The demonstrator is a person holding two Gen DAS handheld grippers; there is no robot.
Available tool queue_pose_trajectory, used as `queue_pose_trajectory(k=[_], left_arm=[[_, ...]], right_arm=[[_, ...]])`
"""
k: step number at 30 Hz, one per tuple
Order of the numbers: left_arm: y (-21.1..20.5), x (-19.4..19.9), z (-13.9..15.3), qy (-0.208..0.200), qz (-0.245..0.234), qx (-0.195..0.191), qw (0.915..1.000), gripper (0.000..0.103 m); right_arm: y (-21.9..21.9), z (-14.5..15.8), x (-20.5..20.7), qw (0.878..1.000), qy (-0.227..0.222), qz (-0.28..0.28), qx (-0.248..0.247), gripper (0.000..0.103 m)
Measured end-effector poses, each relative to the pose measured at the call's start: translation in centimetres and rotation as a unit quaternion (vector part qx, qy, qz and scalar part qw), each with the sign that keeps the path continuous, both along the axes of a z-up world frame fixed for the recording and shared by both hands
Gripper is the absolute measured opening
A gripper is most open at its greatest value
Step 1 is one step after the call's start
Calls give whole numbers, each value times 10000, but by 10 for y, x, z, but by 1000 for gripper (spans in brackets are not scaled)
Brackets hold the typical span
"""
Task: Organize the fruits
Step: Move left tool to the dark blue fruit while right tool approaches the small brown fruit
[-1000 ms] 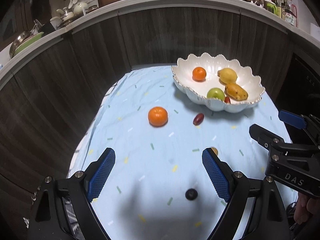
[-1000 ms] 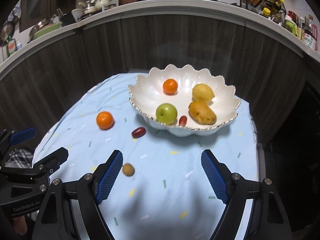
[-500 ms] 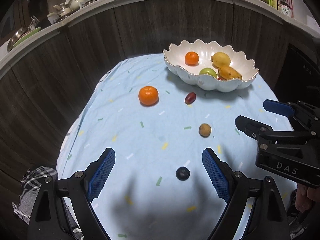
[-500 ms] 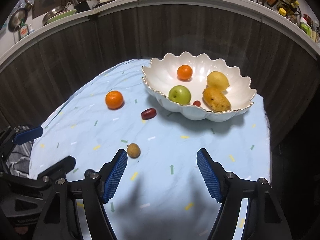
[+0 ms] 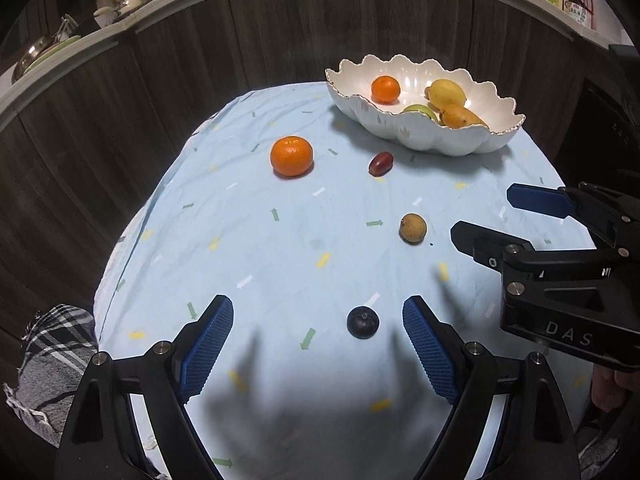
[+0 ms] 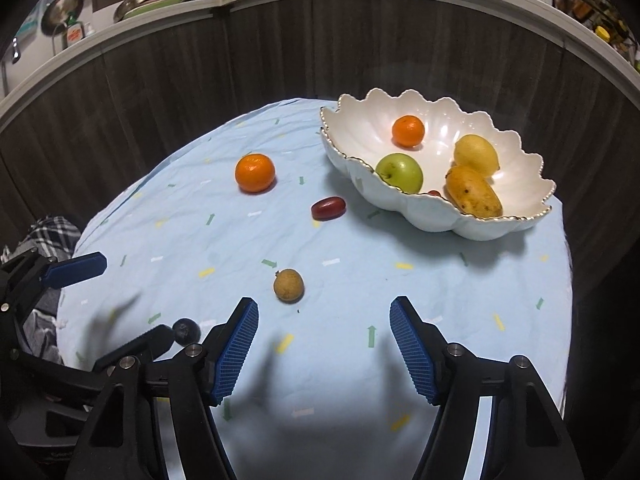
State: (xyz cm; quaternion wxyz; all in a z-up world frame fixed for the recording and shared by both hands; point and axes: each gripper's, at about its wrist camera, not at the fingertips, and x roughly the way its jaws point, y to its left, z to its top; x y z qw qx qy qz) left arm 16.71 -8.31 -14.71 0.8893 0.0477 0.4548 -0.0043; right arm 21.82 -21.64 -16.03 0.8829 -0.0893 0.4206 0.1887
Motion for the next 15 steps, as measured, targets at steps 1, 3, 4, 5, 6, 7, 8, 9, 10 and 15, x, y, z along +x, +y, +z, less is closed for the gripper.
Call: queue_pose_trajectory(k=[1,3,4,5,6,7,8,9,10,15], left_arm=[[0,0,-1,13,-4,-13,10000,87],[0,0,-4,62,-13,-22,10000,84],[0,1,-7,118,-26,-41,9999,82],[0,1,-9,161,-42,-52,9998,80],[-1,1,-11,202,-56,-52,9998,79],[-1,2,-14,240,-68,-52,9997,78],[-1,2,-15,260,-72,-52,9996,78],[-1,3,-17,275,-72,-56,9996,78],[-1,3,-18,282,-76,-59,9996,78],[-5,4,-25,339,-154,-62,9993,74]], right_arm=[[1,-1,1,10000,-1,10,-19,69],[2,-3,1,10000,-1,54,-67,69],[3,-4,1,9999,0,71,-80,69],[3,-5,2,9999,7,94,-93,69],[4,-7,3,9999,24,116,-99,68],[4,-9,4,9998,52,134,-110,66],[5,-10,4,9998,63,134,-121,65],[5,-12,5,9998,71,143,-124,65],[5,-13,5,9998,81,160,-114,65],[8,-16,7,9995,88,291,-46,65]])
